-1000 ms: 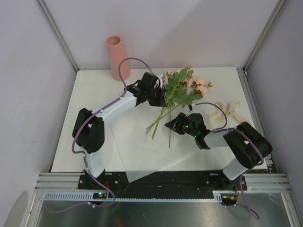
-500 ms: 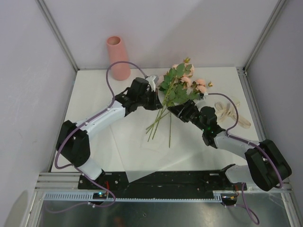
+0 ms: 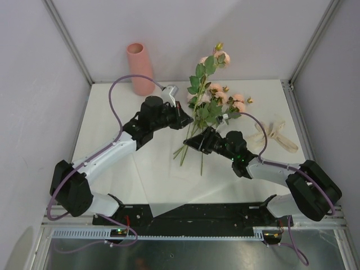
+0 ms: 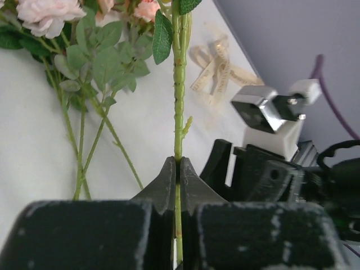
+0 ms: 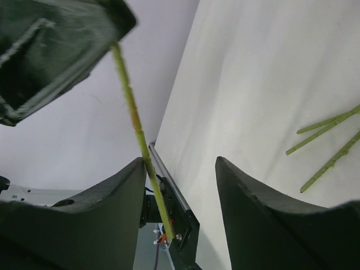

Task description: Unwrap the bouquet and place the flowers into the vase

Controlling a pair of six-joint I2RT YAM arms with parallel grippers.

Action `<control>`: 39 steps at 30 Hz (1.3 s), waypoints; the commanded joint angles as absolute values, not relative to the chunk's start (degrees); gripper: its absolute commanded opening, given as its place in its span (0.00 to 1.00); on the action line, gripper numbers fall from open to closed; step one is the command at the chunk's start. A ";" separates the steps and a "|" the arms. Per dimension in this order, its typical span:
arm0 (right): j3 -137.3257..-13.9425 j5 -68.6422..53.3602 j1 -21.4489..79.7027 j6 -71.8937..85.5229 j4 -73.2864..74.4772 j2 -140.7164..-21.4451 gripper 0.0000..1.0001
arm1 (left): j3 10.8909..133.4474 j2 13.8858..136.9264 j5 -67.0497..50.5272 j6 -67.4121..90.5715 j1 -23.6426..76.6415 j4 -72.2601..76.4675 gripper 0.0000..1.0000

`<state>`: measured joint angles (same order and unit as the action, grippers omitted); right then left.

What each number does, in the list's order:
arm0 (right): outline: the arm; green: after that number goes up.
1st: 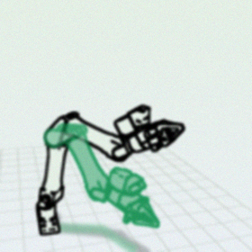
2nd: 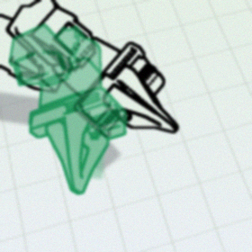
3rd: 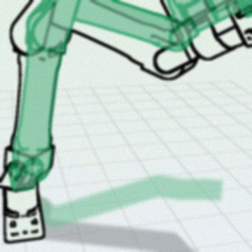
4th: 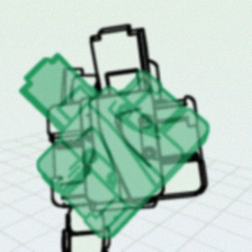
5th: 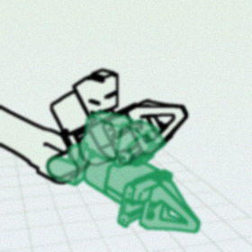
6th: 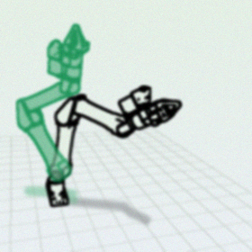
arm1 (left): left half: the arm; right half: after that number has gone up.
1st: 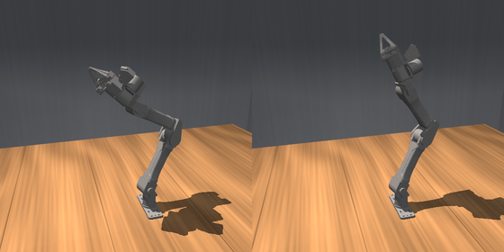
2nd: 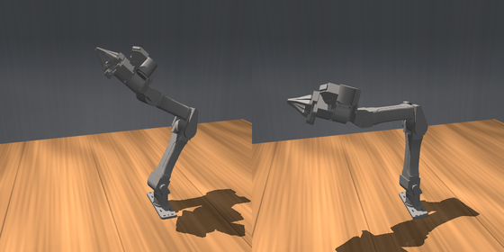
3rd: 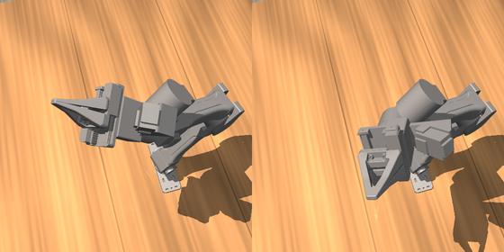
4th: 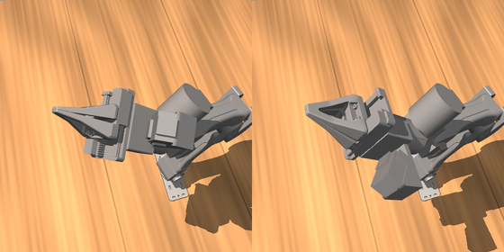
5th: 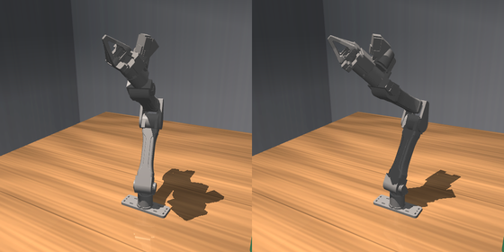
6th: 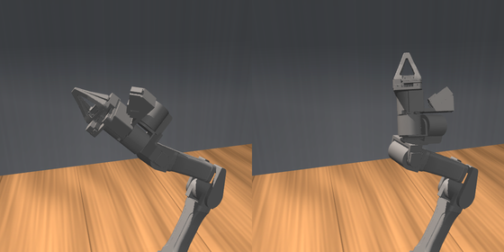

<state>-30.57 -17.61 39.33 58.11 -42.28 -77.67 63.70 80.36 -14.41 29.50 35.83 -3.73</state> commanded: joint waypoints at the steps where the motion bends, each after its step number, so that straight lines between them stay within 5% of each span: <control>1: -33.21 -19.26 40.11 55.99 -45.59 -79.36 0.56 | 62.05 76.51 -17.44 30.72 36.40 4.41 0.00; 4: -33.67 -20.92 40.72 55.19 -46.73 -80.21 0.46 | 60.68 74.44 -17.04 30.72 37.04 5.69 0.00; 9: -33.75 -23.55 42.16 52.95 -49.24 -80.77 0.07 | 59.74 72.62 -17.03 30.74 37.23 6.48 0.00; 11: -33.71 -24.12 42.73 51.29 -48.90 -80.66 0.02 | 59.69 72.30 -17.31 30.32 37.23 6.56 0.01; 17: -33.72 -24.75 44.22 44.65 -43.82 -79.01 0.00 | 59.36 72.12 -16.14 29.01 36.94 6.59 0.36; 20: -33.67 -24.54 45.13 42.08 -40.80 -77.90 0.00 | 59.68 72.66 -16.42 29.25 36.52 6.59 0.43; 39: -33.66 -24.68 47.81 36.23 -34.87 -78.40 0.00 | 61.86 75.91 -22.64 31.04 32.91 6.29 0.32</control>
<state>-32.29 -23.51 47.09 39.00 -35.92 -78.52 59.05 75.07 -19.29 31.07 33.15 2.66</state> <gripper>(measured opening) 0.039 0.298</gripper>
